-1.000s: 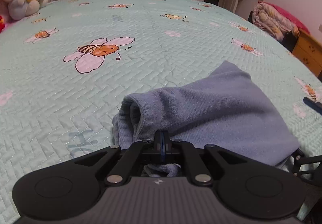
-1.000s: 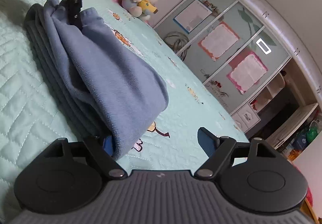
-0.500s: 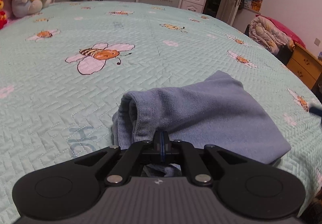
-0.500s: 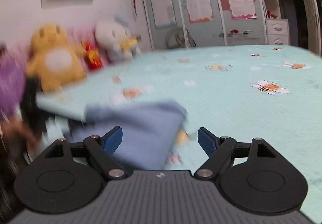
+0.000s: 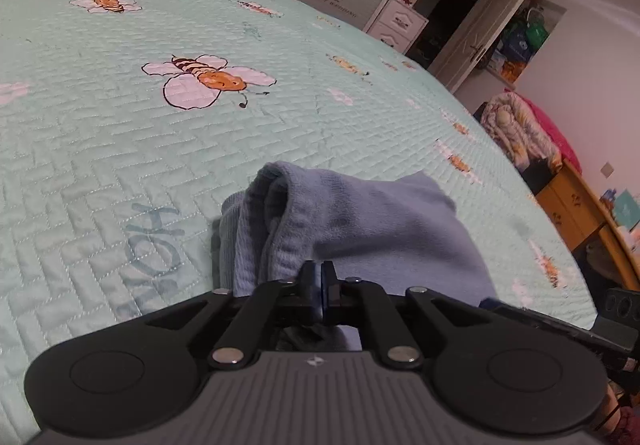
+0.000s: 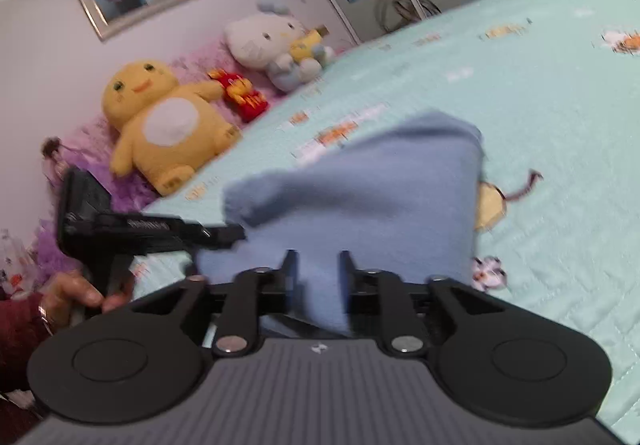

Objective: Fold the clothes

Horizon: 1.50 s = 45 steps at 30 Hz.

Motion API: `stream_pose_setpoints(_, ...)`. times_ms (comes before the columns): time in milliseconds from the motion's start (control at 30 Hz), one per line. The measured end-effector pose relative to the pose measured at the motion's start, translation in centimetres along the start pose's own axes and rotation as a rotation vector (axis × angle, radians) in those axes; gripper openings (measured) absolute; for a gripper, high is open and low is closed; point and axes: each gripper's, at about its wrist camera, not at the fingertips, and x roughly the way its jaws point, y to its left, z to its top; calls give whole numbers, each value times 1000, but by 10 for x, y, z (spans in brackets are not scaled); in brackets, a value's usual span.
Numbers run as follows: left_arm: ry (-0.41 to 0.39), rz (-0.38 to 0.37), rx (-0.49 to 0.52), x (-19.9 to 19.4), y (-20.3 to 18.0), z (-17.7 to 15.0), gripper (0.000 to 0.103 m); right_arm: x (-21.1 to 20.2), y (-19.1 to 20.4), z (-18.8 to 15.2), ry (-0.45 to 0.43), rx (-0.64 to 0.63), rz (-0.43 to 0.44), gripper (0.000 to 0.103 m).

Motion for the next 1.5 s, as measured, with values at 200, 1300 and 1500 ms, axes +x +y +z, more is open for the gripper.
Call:
stream_pose_setpoints(200,-48,-2,-9,-35,-3,-3,47,16,8,18,-30,17,98,34)
stream_pose_setpoints(1300,0,51,-209,-39,56,-33,53,156,162,-42,150,-876,-257,12)
stream_pose_setpoints(1500,4,48,-187,-35,56,-35,54,144,179,-23,78,-789,-240,11)
